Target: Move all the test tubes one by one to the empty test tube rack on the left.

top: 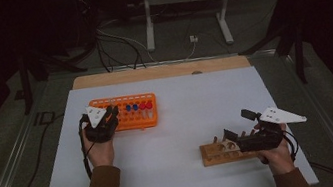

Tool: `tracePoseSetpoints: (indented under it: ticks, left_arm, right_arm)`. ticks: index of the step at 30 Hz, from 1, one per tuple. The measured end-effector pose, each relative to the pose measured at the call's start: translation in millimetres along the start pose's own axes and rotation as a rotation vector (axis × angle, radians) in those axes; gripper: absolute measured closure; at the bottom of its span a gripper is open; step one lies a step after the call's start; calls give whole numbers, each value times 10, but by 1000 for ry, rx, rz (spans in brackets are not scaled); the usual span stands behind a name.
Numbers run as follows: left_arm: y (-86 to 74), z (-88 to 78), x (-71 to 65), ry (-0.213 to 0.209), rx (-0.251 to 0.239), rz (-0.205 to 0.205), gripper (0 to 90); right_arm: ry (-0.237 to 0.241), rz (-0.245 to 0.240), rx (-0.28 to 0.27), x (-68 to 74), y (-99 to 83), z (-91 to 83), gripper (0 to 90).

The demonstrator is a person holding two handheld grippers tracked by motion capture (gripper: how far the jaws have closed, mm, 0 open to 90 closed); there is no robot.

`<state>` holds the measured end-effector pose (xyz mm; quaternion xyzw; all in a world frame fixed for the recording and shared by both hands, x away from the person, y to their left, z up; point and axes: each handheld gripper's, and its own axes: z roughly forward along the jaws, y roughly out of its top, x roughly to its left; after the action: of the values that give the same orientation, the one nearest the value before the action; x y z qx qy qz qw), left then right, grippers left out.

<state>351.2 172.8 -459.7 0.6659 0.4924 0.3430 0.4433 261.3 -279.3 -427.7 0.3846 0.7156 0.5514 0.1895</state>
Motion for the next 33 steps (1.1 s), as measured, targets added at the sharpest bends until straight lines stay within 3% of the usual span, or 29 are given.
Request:
tracePoseSetpoints:
  ticks: [6, 9, 12, 16, 27, 33]
  left_arm:
    - [-88, 102, 35, 10, 34, -17, 769]
    - [-143, 131, 49, -7, 49, -32, 768]
    - [-208, 172, 23, -5, 95, -6, 769]
    - [-294, 195, 38, -13, 125, -13, 769]
    - [-312, 212, 21, -17, 185, 22, 770]
    - [-321, 218, 37, -25, 188, 1, 767]
  right_arm:
    - [3, -6, 4, 8, -6, 9, 0]
    - [4, -6, 6, 7, -10, 7, 0]
    - [5, -7, 5, 8, -11, 6, 0]
    - [6, -8, 7, 17, -15, 8, 0]
    - [8, -11, 11, 29, -19, 15, 0]
    - [11, -12, 10, 22, -20, 13, 0]
